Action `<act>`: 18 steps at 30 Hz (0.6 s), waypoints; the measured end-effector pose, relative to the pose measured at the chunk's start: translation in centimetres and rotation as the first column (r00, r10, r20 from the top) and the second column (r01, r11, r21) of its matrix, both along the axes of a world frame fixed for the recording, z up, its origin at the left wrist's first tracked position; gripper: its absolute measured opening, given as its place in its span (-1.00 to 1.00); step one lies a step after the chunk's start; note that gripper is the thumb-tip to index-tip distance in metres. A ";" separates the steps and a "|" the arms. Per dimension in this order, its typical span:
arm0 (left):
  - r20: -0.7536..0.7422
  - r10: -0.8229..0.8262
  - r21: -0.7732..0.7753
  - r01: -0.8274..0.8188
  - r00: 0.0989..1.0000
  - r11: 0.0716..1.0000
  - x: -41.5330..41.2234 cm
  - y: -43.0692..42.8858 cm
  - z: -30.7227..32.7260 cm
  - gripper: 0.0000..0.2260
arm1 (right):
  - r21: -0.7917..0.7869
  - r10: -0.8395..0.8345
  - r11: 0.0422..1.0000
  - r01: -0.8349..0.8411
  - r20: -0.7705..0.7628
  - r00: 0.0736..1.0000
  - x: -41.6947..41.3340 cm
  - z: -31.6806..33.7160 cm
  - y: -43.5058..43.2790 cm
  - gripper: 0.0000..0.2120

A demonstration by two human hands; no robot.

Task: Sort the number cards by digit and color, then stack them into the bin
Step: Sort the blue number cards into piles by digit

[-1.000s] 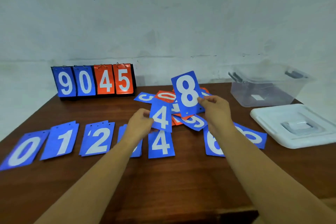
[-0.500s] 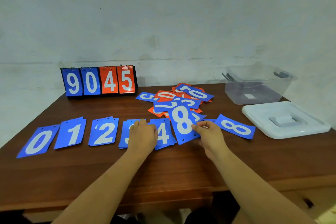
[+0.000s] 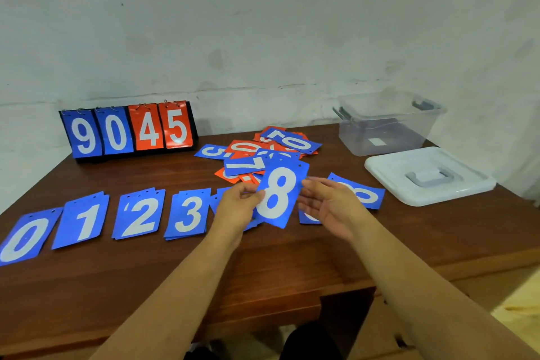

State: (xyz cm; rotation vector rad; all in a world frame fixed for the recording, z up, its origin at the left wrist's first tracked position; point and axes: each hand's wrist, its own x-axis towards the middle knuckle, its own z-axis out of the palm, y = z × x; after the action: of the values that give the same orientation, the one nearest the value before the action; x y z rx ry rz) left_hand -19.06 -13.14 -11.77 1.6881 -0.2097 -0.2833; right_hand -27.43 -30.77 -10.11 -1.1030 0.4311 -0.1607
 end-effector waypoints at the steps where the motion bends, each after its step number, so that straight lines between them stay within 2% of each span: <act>1: -0.031 0.015 -0.021 -0.016 0.999 1.000 -0.2 -0.8 -0.4 -0.90 | 0.010 0.005 1.000 -0.005 -0.003 1.000 -0.2 -0.5 0.3 -0.78; 4: -0.031 -0.046 0.028 0.047 0.998 0.998 -1.4 -3.2 -1.1 -0.85 | -0.103 -0.013 0.995 0.012 -0.007 1.000 -0.2 -2.3 0.4 -0.78; 6: 0.061 -0.054 0.140 0.045 0.997 0.989 -2.1 -4.5 -1.2 -0.82 | -0.290 -0.097 0.953 0.081 -0.042 0.994 -0.1 -2.7 -0.8 -0.72; 9: 0.244 -0.169 0.344 0.077 0.955 0.936 -2.7 -6.0 -1.6 -0.74 | -0.592 -0.264 0.783 0.191 -0.038 0.964 0.2 -2.0 -4.8 -0.66; 12: 0.462 -0.409 0.636 0.028 0.787 0.771 -2.4 -7.0 -3.1 -0.60 | -0.783 -0.380 0.568 0.254 0.024 0.925 0.3 -0.8 -8.9 -0.76; 13: 0.489 -0.475 0.697 0.000 0.731 0.717 -2.3 -7.3 -3.5 -0.58 | -0.832 -0.394 0.497 0.246 0.036 0.918 0.4 -0.6 -10.0 -0.78; 15: 0.464 -0.570 0.774 0.002 0.677 0.633 -2.0 -7.8 -3.8 -0.61 | -0.904 -0.393 0.388 0.178 0.013 0.919 0.9 -0.4 -11.5 -0.77; 18: 0.460 -0.619 0.801 0.005 0.637 0.599 -1.8 -7.9 -4.5 -0.64 | -0.970 -0.390 0.243 0.031 -0.068 0.918 1.9 -1.3 -12.5 -0.73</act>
State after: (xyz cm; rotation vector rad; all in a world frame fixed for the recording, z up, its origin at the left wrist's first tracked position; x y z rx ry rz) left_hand -20.85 -21.04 -16.28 2.5444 -1.1811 0.0538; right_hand -25.58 -43.24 -11.45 -2.3550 0.8171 -0.5751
